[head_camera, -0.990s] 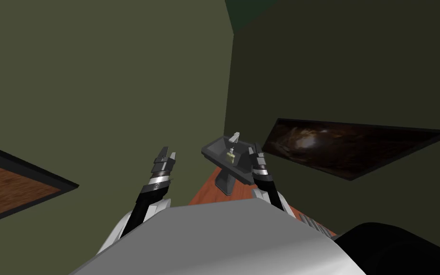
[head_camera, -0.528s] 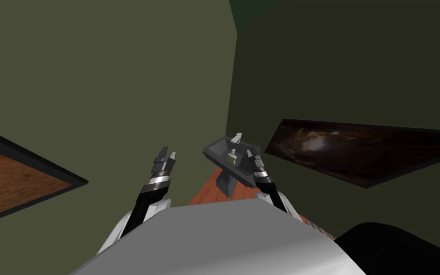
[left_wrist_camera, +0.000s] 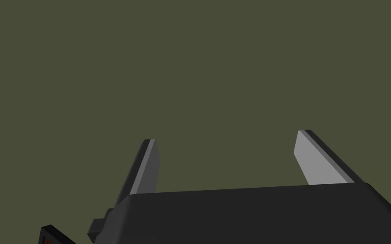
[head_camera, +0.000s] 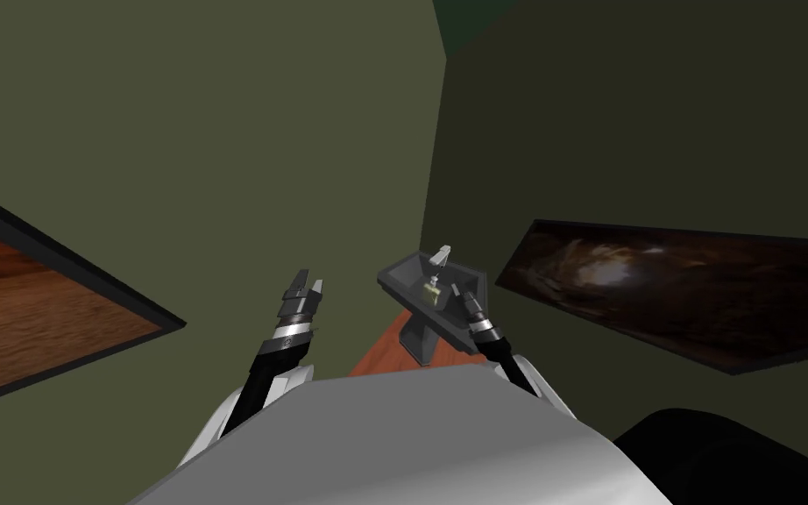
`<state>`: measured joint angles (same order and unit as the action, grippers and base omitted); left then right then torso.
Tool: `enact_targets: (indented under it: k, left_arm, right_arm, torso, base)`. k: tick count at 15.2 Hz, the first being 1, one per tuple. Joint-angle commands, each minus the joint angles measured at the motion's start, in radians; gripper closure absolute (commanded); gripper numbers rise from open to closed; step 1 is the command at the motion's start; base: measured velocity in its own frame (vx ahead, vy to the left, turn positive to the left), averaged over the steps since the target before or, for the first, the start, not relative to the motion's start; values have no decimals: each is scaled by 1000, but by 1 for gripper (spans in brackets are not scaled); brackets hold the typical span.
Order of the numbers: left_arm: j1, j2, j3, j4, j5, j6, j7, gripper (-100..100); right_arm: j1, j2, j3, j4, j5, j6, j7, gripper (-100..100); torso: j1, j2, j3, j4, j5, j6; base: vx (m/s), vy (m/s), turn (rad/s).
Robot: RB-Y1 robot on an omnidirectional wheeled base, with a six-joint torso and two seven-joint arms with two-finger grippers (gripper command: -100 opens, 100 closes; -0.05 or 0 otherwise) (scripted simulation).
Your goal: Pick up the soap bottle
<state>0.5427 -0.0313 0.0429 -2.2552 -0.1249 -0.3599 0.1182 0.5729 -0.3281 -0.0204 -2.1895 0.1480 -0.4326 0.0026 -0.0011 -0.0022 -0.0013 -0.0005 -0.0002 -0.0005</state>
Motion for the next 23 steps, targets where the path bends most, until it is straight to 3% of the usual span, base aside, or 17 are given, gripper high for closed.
enact_targets:
  k: [1,7,9,12,14,17,22,23]
  left_arm:
    - [0,0,0,0,0,0,0,0]
    - [0,0,0,0,0,0,0,0]
    - [0,0,0,0,0,0,0,0]
    - [0,0,0,0,0,0,0,0]
    - [0,0,0,0,0,0,0,0]
    - [0,0,0,0,0,0,0,0]
    - [0,0,0,0,0,0,0,0]
    - [0,0,0,0,0,0,0,0]
  right_arm:
    - [10,-48,-3,19,5,-1,-1,-100]
    - [47,-173,-9,92,28,-1,-2,-100]
    - [47,-197,-9,92,28,-1,-2,-100]
    - [74,-273,-14,146,45,-2,-3,-100]
    - [74,-303,-14,146,45,-2,-3,-100]
    - [102,-381,-18,202,62,-2,-4,-100]
    - [117,-466,-20,230,72,-3,-4,-100]
    - [132,-503,-22,259,81,-3,-4,-100]
  torso:
    - [0,0,0,0,0,0]
    - [0,0,0,0,0,0]
    - [0,0,0,0,0,0]
    - [1,0,0,0,0,0]
    - [0,0,0,0,0,0]
    - [1,0,0,0,0,0]
    - [1,0,0,0,0,0]
    - [1,0,0,0,0,0]
  base:
    - [28,-3,113]
    - [24,-3,120]
    - [22,-6,77]
    - [23,-1,138]
    - [24,-6,95]
    - [25,-1,145]
    - [21,-3,108]
    - [18,0,120]
